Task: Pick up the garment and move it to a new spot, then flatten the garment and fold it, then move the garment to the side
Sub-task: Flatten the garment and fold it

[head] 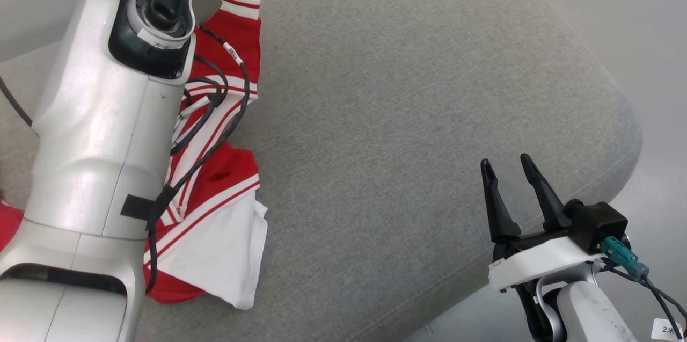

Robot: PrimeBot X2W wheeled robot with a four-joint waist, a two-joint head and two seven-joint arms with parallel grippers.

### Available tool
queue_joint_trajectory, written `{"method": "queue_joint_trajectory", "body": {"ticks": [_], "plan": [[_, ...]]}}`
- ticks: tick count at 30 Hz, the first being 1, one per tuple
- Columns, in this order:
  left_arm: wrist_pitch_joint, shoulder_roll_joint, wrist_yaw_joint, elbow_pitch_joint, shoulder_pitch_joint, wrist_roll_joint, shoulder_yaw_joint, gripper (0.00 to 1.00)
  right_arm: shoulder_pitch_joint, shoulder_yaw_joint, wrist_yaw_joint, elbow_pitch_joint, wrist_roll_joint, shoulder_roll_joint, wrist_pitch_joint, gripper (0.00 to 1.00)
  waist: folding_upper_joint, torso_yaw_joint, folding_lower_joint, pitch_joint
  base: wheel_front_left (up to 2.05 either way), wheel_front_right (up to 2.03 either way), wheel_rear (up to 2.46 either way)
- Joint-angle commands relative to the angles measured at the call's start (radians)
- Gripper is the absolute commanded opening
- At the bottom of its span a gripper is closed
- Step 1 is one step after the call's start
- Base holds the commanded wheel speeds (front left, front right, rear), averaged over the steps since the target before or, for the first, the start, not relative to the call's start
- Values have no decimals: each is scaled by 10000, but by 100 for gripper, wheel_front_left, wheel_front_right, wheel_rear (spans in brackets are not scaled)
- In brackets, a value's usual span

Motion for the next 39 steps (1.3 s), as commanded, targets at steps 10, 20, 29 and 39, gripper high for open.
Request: {"method": "queue_joint_trajectory", "body": {"ticks": [10, 20, 29, 39], "plan": [[-76, 226, -1288, 1043, -380, 1087, -1291, 100, -57, -318, -3, 21, -234, 0, -37, 100, 0, -49, 0, 157, 0, 0, 0], [-1185, 926, -1311, -1721, 2485, 1450, -1595, 100, 389, -711, -3, -128, -853, 0, -37, 100, 0, 1157, 0, -757, 0, 0, 0], [-2828, 1503, 278, -4204, 6410, 2844, -2565, 100, 687, -1281, -3, -438, -1532, 0, -37, 100, 0, 2388, 0, -942, 0, 0, 0], [-3045, 1311, 601, -3451, 7962, 3605, -3803, 100, 639, -1279, -5, -476, -1942, -1, -37, 100, 0, 3087, 0, -877, 0, 0, 0]]}}
